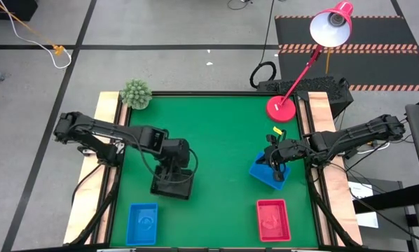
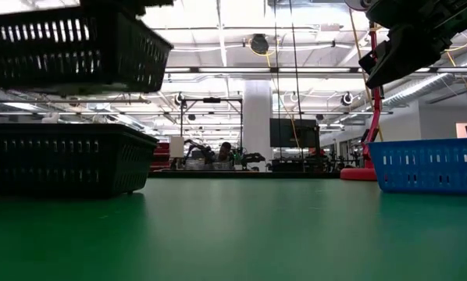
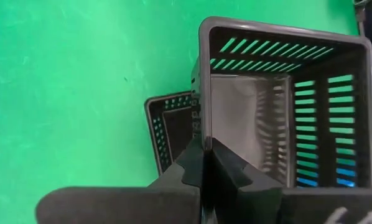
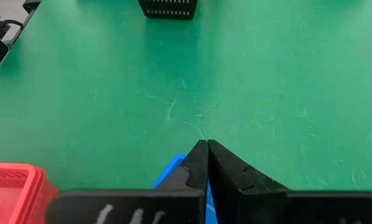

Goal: Stack baskets by color
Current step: Stack the right black bin on the left stacked black bins

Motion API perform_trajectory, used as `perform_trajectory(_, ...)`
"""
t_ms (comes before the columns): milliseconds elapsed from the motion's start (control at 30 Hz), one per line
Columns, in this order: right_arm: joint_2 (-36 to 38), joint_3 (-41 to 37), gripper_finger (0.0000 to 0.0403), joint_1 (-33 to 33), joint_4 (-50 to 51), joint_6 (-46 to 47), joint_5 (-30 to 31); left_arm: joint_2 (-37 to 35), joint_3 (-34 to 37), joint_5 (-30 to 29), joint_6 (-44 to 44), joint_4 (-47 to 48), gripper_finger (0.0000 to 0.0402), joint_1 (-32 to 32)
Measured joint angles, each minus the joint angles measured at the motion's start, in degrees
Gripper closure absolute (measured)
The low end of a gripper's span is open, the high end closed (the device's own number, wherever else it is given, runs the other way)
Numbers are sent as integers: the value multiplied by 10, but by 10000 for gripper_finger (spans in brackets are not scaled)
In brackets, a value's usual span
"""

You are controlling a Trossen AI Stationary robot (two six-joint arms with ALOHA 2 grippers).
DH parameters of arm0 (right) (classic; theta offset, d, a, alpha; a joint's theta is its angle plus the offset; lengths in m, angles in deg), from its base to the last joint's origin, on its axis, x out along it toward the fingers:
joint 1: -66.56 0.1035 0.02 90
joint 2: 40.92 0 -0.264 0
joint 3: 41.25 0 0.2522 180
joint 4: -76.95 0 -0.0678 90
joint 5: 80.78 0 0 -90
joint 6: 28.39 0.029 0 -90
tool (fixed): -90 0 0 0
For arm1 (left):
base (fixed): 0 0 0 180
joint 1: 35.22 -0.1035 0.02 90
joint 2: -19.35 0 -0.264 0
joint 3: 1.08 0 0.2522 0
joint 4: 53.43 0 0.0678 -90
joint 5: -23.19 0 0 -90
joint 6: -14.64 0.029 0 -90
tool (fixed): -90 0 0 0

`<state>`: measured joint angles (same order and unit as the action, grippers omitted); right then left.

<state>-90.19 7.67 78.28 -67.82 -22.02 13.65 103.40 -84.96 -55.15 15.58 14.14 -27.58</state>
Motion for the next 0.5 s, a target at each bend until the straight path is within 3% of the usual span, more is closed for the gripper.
perform_trajectory(500,0,0,401,0,0,-2,0,0,87,16,9,-76,393,-26)
